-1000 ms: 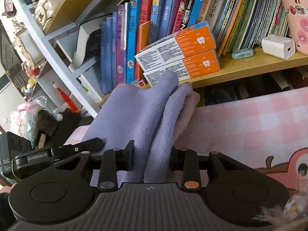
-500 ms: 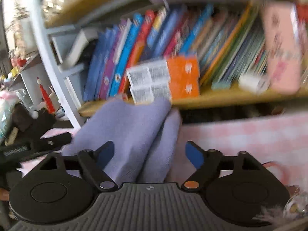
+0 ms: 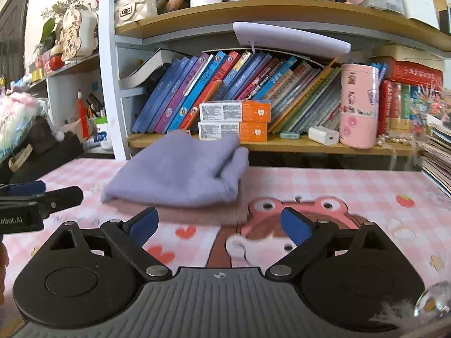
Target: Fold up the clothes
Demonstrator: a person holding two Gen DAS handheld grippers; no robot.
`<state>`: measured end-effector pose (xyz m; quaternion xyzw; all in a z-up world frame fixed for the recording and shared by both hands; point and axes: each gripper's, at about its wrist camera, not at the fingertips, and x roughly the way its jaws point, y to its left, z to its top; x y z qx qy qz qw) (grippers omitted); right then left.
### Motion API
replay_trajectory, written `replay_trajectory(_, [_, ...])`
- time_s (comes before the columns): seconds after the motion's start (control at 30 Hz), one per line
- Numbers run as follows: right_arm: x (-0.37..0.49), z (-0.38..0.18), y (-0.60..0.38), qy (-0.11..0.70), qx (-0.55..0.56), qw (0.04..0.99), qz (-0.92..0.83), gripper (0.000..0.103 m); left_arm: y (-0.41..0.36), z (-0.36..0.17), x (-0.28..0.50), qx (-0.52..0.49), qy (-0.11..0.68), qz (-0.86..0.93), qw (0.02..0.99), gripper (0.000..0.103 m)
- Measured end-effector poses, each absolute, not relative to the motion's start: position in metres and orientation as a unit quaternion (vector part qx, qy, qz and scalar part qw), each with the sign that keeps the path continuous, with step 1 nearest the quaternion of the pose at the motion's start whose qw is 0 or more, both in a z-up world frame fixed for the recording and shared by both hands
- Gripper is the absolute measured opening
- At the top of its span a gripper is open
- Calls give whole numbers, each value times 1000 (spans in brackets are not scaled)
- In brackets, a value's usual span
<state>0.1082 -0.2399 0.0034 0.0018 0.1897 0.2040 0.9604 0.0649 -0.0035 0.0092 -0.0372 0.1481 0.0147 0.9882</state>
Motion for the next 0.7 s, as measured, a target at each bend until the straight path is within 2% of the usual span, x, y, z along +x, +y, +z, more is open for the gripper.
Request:
replay_trajectory(0.3, [86, -3, -237, 173, -31, 966, 192, 103, -10, 10, 45, -13, 124, 42, 991, 103])
replay_trajectory(0.7, [86, -4, -227, 178, -61, 965, 182, 103, -21, 8, 52, 16, 152, 45, 987, 103])
